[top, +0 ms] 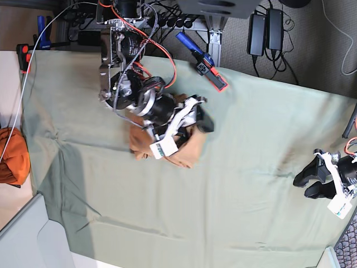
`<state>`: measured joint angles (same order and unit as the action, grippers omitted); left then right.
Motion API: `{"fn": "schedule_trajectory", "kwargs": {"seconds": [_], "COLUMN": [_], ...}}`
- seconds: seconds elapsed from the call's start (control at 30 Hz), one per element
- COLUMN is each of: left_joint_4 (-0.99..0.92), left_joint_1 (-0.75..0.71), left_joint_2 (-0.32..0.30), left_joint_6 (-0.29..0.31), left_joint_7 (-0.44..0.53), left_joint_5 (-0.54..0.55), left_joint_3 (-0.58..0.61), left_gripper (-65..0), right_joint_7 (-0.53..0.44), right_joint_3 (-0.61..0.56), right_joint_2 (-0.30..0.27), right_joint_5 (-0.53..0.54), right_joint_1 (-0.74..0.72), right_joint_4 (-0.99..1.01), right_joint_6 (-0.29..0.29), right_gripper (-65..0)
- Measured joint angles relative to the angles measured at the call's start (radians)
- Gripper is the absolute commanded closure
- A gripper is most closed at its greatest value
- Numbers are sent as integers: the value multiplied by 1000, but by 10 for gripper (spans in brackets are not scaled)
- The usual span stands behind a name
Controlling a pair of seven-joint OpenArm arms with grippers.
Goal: Fold the T-shirt properly
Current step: 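Fold the collar end over the bundle with the right gripper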
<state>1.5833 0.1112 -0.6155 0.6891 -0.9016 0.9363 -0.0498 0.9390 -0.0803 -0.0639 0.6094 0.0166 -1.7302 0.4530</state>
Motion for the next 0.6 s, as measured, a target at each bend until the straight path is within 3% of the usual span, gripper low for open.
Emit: {"fn": "schedule_trajectory", "kwargs": {"seconds": [0.17,0.5,0.57,0.6], "left_joint_4": [0,0,0,0], "left_joint_1": [0,0,0,0], "left_joint_2": [0,0,0,0], "left_joint_6": [0,0,0,0], "left_joint_7": [-12,-18,-19,-34], "left_joint_5": [22,39,66,90], "left_joint_3": [0,0,0,0], "left_gripper": [-365,-364,-311,-246], "right_joint_7": [-5,-26,-27,-28], "right_joint_3": [-65,-71,-72,-71], "right_joint_2": [0,0,0,0], "right_joint_5": [0,19,23,23], "right_joint_1": [-22,-55,-74,-87], "right_joint_4": [0,0,0,0], "right_joint_6": [0,0,0,0], "right_gripper": [-407,-406,-404,-388]}}
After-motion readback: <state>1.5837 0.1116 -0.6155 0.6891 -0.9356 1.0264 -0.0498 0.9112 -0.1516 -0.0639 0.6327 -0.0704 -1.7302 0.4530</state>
